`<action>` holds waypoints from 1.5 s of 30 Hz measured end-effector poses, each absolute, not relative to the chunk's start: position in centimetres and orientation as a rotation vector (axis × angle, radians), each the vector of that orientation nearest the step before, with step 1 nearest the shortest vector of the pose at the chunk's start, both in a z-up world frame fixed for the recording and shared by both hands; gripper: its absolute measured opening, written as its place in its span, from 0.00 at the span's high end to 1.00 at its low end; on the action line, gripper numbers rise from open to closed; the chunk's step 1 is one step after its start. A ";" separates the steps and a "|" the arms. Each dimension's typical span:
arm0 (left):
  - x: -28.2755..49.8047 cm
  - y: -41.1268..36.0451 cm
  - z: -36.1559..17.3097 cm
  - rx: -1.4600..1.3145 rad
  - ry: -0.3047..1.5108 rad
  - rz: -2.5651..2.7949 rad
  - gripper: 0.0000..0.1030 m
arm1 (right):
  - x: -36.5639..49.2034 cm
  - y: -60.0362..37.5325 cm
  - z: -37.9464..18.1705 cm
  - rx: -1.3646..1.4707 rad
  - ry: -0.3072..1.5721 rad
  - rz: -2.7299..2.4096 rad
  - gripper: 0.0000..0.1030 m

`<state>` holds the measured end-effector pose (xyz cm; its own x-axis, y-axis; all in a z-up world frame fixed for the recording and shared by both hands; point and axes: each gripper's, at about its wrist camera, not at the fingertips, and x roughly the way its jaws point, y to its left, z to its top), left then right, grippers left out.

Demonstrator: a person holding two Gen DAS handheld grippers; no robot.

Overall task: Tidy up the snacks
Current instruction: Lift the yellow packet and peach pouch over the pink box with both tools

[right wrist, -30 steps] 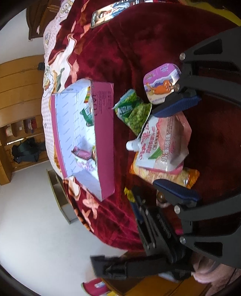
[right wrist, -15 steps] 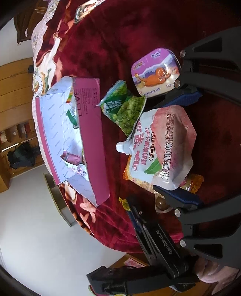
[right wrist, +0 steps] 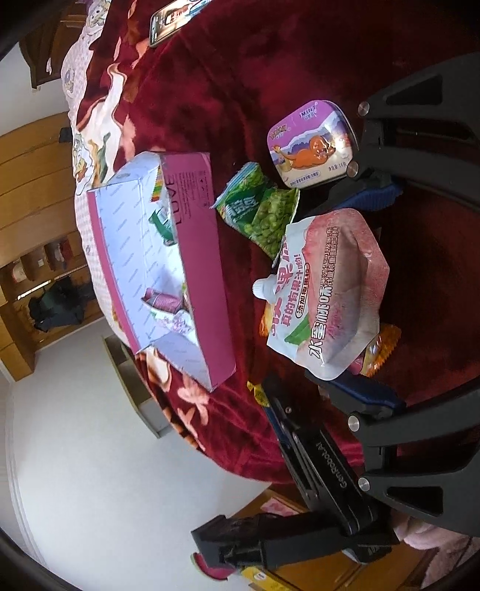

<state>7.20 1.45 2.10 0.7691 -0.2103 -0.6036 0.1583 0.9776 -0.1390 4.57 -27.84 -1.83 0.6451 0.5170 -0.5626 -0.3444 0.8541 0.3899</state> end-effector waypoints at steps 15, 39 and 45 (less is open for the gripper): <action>7.0 1.8 3.3 -0.098 0.643 -0.207 0.72 | 3.5 -28.0 0.1 0.272 0.655 0.533 0.28; 13.8 1.8 7.4 -0.057 0.579 -0.167 0.72 | 6.8 -29.6 2.9 0.267 0.612 0.525 0.28; 16.8 1.7 6.9 -0.046 0.598 -0.151 0.72 | 8.0 -29.8 3.2 0.271 0.611 0.514 0.28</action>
<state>16.79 1.68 6.89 0.8157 -0.1546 -0.5575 0.1280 0.9880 -0.0867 7.99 -29.85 3.19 0.6998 0.5330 -0.4757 -0.3772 0.8411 0.3876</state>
